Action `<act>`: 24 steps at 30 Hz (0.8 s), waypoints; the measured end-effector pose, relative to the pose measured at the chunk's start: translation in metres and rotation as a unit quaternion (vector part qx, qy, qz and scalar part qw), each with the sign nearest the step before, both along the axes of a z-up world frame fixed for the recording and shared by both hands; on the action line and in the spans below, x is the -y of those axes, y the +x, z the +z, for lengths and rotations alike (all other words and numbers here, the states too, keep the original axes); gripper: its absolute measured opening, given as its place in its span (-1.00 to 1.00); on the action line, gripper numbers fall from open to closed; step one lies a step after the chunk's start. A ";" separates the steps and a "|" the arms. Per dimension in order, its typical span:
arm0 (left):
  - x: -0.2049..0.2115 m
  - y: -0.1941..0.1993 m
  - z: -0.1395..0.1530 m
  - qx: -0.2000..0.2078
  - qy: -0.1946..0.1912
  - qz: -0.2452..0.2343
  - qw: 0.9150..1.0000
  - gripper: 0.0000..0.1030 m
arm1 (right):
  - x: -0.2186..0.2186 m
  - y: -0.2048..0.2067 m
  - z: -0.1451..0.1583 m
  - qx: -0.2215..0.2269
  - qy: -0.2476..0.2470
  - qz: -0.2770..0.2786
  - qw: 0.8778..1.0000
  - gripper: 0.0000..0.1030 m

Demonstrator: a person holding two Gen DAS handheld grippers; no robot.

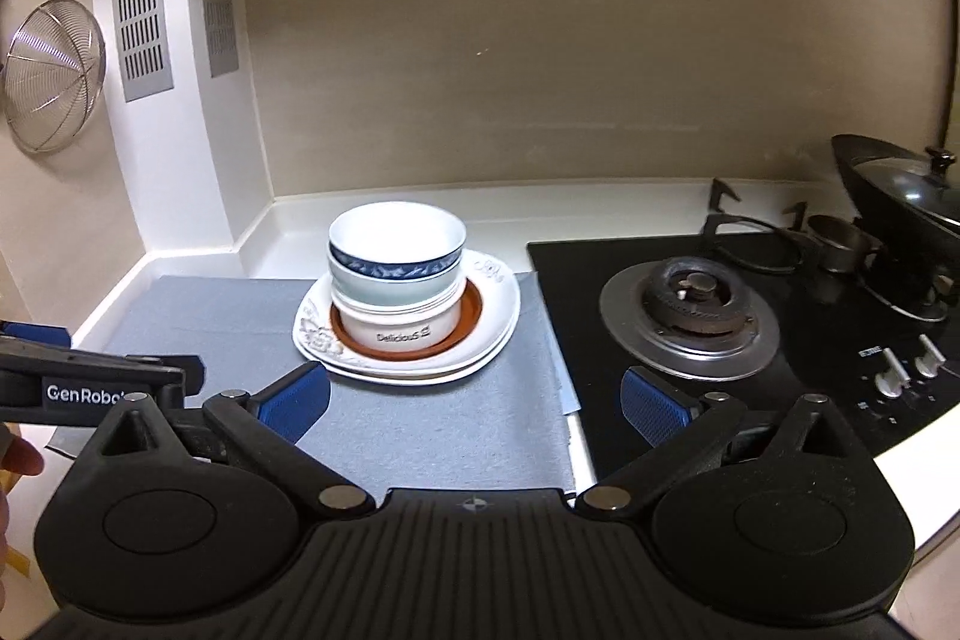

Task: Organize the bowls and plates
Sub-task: 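Withdraw both grippers upward away from the stack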

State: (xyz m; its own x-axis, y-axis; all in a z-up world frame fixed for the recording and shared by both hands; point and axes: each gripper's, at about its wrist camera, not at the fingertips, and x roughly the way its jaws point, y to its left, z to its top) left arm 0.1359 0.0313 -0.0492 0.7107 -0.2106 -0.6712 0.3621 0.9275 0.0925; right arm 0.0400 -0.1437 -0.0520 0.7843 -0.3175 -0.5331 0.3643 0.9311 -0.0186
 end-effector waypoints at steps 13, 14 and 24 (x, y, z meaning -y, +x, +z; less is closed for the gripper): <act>0.003 -0.009 0.000 -0.005 0.006 -0.014 1.000 1.00 | 0.005 -0.006 -0.002 -0.012 -0.004 -0.009 1.000 0.99; 0.003 -0.008 0.000 -0.005 0.008 -0.013 1.000 1.00 | 0.005 -0.005 -0.003 -0.014 -0.005 -0.007 1.000 0.99; -0.002 0.001 0.000 -0.020 0.000 0.000 1.000 1.00 | -0.002 0.003 -0.008 -0.032 -0.016 0.008 0.999 0.99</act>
